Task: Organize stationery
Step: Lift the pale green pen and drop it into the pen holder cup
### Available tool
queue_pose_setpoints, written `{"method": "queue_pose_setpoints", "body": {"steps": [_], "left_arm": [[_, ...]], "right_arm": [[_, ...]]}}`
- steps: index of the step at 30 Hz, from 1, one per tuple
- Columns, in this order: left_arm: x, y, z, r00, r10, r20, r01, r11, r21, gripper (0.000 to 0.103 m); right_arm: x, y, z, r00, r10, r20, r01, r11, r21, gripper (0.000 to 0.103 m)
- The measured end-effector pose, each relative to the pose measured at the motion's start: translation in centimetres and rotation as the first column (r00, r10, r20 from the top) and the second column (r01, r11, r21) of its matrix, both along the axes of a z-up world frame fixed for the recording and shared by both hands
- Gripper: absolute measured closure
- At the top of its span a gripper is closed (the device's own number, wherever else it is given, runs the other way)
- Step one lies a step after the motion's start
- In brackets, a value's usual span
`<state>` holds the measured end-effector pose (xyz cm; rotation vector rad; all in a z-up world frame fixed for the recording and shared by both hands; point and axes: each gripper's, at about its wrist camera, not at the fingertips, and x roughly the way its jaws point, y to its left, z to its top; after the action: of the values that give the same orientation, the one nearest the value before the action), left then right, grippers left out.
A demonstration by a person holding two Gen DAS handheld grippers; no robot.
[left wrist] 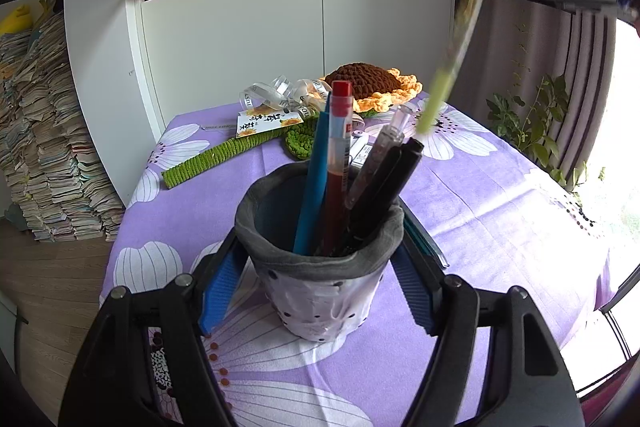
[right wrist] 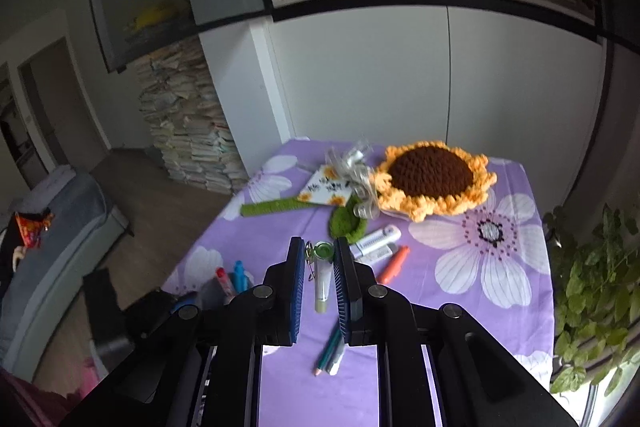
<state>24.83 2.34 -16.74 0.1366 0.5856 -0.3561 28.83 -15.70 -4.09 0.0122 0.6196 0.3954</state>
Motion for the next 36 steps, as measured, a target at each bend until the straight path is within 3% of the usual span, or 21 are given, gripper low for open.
{"method": "queue_pose_setpoints", "body": {"steps": [8, 12, 17, 23, 31, 36], "left_arm": [[0.0, -0.1, 0.0, 1.000, 0.000, 0.001, 0.000, 1.000, 0.003, 0.032], [-0.1, -0.1, 0.1, 1.000, -0.004, -0.001, 0.004, 1.000, 0.002, 0.032], [-0.2, -0.1, 0.0, 1.000, -0.009, 0.002, 0.009, 1.000, 0.002, 0.032], [-0.1, 0.0, 0.1, 1.000, -0.010, 0.001, 0.010, 1.000, 0.001, 0.032], [-0.1, 0.0, 0.1, 1.000, -0.009, 0.001, 0.009, 1.000, 0.001, 0.032], [-0.1, -0.1, 0.1, 1.000, -0.010, 0.002, 0.010, 1.000, 0.001, 0.032]], "right_arm": [[-2.0, 3.2, 3.9, 0.981, 0.160, 0.109, -0.167, 0.984, 0.062, 0.088], [-2.5, 5.1, 3.9, 0.966, 0.229, 0.122, -0.235, 0.971, 0.043, 0.088], [-0.8, 7.6, 0.8, 0.961, 0.277, 0.002, -0.277, 0.961, -0.023, 0.088], [2.1, 8.2, -3.0, 0.950, 0.279, -0.143, -0.286, 0.958, -0.032, 0.088], [2.4, 9.1, -4.9, 0.927, 0.308, -0.214, -0.323, 0.946, -0.037, 0.087], [2.2, 8.5, -4.7, 0.920, 0.317, -0.229, -0.324, 0.946, 0.007, 0.087]]}}
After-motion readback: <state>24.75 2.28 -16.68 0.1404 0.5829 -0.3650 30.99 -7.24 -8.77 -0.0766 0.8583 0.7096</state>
